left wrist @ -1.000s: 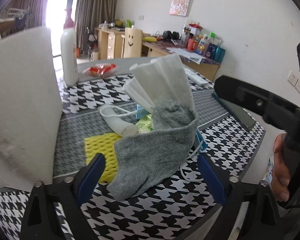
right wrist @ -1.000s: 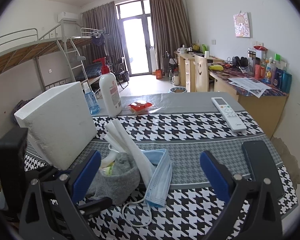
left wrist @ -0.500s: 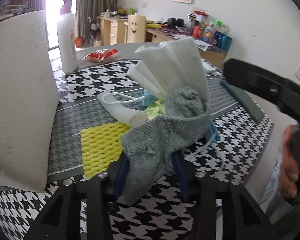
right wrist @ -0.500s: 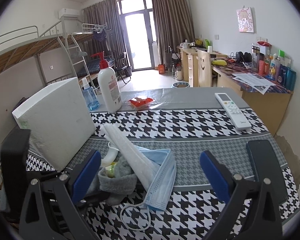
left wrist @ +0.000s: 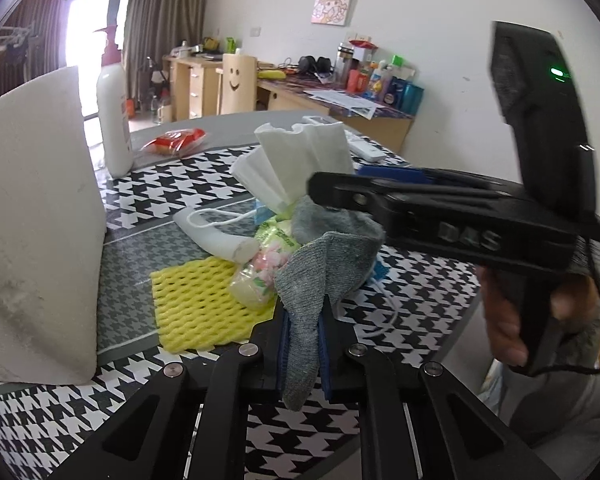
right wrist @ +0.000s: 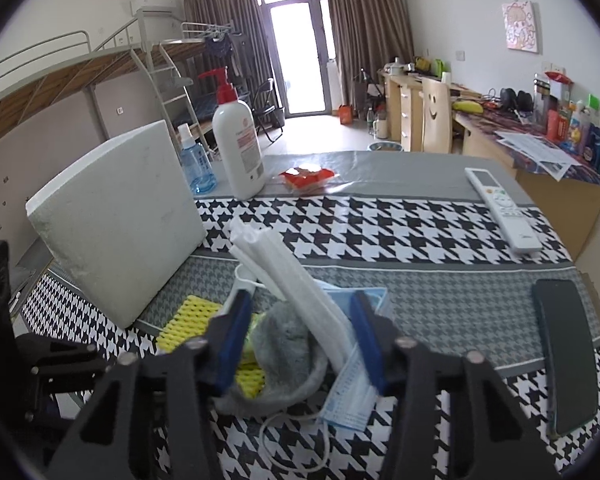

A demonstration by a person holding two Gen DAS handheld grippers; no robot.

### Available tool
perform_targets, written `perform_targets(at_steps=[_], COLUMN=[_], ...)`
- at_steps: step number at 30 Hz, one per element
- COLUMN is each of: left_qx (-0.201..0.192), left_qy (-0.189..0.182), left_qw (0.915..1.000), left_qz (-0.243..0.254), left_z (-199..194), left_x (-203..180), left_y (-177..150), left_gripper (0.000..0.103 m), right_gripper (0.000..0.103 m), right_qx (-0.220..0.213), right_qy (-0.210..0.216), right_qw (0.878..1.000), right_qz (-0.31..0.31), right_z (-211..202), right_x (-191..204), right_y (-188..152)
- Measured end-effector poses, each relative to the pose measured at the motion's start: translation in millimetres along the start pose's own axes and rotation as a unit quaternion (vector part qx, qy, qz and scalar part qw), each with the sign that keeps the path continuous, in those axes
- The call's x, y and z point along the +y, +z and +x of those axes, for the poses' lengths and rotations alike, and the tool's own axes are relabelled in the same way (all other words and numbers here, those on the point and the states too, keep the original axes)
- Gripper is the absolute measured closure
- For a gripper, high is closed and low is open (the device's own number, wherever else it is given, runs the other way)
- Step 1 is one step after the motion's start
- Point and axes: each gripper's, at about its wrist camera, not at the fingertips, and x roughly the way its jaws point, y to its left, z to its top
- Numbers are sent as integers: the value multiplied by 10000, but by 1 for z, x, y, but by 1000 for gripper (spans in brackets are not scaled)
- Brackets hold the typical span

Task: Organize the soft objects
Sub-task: 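Close right tool on white mask while left tool lifts grey sock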

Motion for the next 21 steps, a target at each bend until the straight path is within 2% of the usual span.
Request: perform_targets(at_steps=[3, 6, 9, 21], left_qx=[-7, -28, -58, -467], left_qy=[-27, 81, 105, 171], left_qw=[10000, 9998, 9998, 9984], left_qz=[74, 167, 147, 281], left_z=[-4, -8, -11, -39], left_x=[-2, -6, -4, -2], left_y=[-3, -7, -9, -6], left_gripper=[90, 90, 90, 92], right_gripper=[69, 89, 97, 99], right_qx=[17, 36, 74, -408], right_qy=[34, 14, -15, -133], right_qw=[10000, 9999, 9998, 9984], right_qz=[91, 150, 175, 380], right_z=[3, 6, 7, -29], right_x=[-1, -3, -3, -8], right_y=[3, 4, 4, 17])
